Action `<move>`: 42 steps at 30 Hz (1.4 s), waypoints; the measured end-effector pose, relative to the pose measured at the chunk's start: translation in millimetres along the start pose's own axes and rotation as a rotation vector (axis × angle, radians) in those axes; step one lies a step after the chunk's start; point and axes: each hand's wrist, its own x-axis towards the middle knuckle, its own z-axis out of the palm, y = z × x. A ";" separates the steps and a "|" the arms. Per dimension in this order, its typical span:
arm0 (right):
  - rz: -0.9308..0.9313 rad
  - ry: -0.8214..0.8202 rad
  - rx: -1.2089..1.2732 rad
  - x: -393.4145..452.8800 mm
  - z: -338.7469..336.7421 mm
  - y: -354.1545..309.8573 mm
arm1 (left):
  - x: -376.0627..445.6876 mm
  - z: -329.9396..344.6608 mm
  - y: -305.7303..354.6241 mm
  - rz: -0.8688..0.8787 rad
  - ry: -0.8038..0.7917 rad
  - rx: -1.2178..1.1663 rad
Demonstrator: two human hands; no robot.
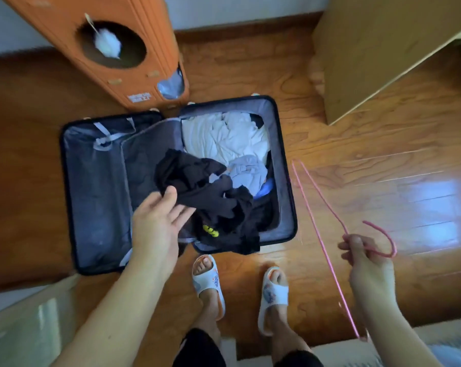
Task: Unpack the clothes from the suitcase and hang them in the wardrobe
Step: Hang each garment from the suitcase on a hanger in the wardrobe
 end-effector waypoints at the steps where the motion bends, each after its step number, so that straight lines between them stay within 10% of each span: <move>1: -0.020 -0.041 0.008 -4.3 -8.2 -14.8 | -19.8 4.8 24.0 0.018 -0.015 -0.032; 16: -0.704 -0.808 -0.080 -136.1 -103.1 -262.7 | -326.9 -23.8 264.2 0.624 0.103 -0.081; 22: -1.194 -1.148 0.069 -284.9 -123.9 -377.5 | -417.1 -11.8 308.4 0.623 -0.117 -0.048; 26: -1.377 -0.852 0.025 -324.5 -117.2 -422.4 | -431.5 -11.0 313.7 0.681 -0.067 0.071; 31: -1.273 -1.039 0.078 -323.7 -156.1 -468.2 | -384.8 -56.7 278.9 0.835 0.070 0.471; 39: -1.139 -1.289 0.061 -303.9 -207.5 -490.6 | -294.3 -22.5 223.8 0.538 -0.517 0.609; 42: -1.113 -1.145 0.041 -290.3 -227.6 -486.1 | -283.2 -5.1 222.6 0.737 -0.261 0.741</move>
